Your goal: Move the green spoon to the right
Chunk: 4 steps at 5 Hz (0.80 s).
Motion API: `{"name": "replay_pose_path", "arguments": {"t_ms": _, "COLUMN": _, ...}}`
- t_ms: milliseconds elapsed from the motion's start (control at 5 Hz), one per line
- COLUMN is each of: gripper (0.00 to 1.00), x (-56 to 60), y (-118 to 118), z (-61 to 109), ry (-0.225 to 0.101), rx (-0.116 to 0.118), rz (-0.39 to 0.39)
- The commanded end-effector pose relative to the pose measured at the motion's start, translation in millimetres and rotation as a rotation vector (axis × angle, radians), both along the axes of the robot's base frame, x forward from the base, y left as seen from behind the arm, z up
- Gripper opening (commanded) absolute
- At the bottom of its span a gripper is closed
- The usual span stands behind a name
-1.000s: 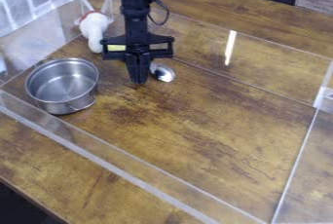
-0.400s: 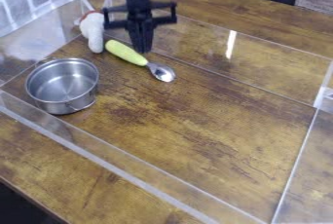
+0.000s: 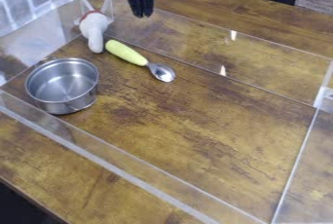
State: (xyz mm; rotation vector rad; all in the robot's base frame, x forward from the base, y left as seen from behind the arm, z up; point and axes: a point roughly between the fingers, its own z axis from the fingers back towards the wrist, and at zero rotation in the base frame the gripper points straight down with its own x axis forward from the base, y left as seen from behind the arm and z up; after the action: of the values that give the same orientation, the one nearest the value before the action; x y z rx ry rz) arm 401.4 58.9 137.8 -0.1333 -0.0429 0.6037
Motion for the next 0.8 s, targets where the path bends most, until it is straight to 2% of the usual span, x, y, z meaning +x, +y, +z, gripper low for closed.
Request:
{"name": "replay_pose_path", "arguments": {"t_ms": 0, "gripper": 1.00, "x": -1.8, "y": -1.0, "z": 20.2, "ry": -0.072, "rx": 0.014, "rz": 0.015}}
{"name": "replay_pose_path", "arguments": {"t_ms": 600, "gripper": 1.00, "x": -0.5, "y": 2.4, "z": -22.8, "ry": -0.028, "rx": 0.028, "rz": 0.076}}
